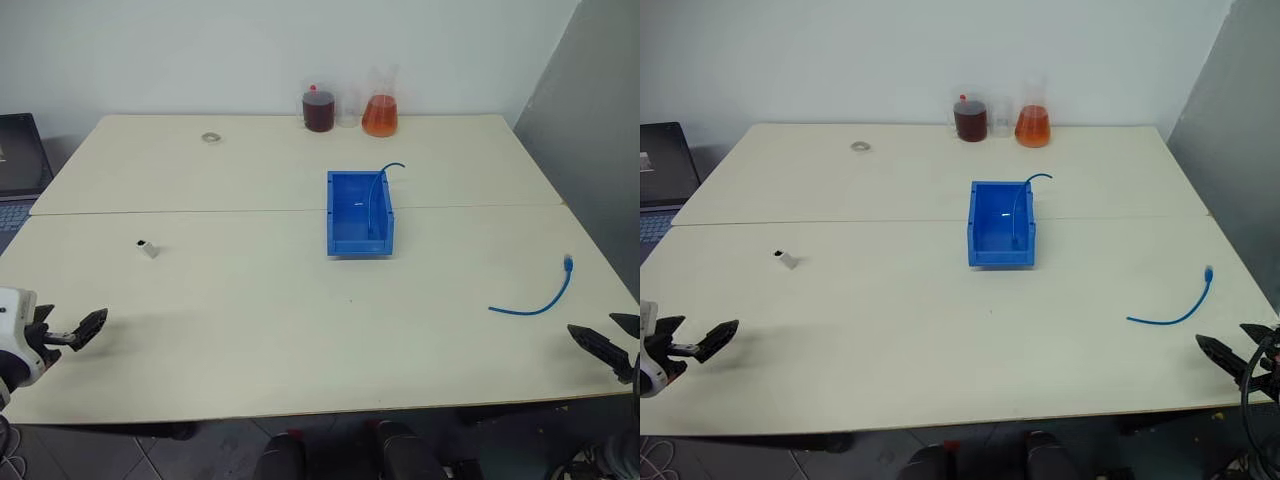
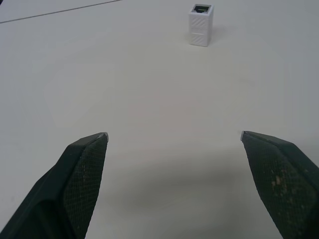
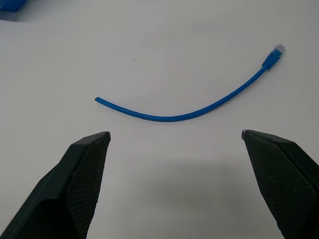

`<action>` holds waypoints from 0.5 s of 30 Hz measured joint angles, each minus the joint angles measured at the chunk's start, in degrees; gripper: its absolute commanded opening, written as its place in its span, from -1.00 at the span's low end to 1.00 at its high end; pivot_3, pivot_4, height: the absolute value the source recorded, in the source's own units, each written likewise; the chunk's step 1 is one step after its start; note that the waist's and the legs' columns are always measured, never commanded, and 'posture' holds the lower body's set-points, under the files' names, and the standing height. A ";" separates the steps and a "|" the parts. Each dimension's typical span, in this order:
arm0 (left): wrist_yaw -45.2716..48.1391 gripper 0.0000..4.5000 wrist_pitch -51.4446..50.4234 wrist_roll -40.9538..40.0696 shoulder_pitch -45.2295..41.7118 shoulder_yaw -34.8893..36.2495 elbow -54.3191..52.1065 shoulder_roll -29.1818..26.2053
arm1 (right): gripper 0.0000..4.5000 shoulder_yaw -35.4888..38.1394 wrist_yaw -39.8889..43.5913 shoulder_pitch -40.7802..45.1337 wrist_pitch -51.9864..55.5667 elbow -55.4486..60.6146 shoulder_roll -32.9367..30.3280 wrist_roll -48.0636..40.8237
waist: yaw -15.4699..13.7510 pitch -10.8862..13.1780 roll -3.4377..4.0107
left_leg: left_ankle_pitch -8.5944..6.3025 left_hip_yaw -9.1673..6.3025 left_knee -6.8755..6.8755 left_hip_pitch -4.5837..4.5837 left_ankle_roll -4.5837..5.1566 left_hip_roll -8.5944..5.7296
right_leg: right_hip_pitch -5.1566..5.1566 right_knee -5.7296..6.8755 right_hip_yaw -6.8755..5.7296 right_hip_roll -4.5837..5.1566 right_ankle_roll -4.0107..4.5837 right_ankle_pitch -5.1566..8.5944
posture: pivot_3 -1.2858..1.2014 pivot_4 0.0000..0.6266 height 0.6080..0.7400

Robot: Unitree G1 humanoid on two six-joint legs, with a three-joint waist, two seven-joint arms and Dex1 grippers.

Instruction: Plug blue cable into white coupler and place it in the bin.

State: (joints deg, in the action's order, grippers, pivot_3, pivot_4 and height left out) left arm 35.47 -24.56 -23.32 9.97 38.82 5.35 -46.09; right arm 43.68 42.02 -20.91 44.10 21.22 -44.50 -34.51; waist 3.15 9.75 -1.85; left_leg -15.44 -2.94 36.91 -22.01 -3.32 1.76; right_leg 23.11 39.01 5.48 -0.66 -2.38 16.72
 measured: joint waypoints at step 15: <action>-0.81 1.00 -0.37 -1.03 1.03 0.54 -1.74 1.86 | 0.99 -1.01 -3.53 3.46 0.06 -1.78 1.15 -0.06 | -0.05 -0.01 -0.01 | 0.00 0.01 0.02 0.00 0.00 -0.02 | -0.01 0.01 0.01 0.00 0.08 -0.05 | 0.03 -0.52 1.00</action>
State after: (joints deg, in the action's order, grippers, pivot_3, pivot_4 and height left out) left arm 34.66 -24.93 -24.35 11.00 39.36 3.60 -44.23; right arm 42.67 38.49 -17.46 44.16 19.44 -43.35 -34.57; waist 3.10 9.74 -1.87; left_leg -15.44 -2.93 36.93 -22.01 -3.32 1.74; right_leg 23.09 39.02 5.49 -0.66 -2.30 16.67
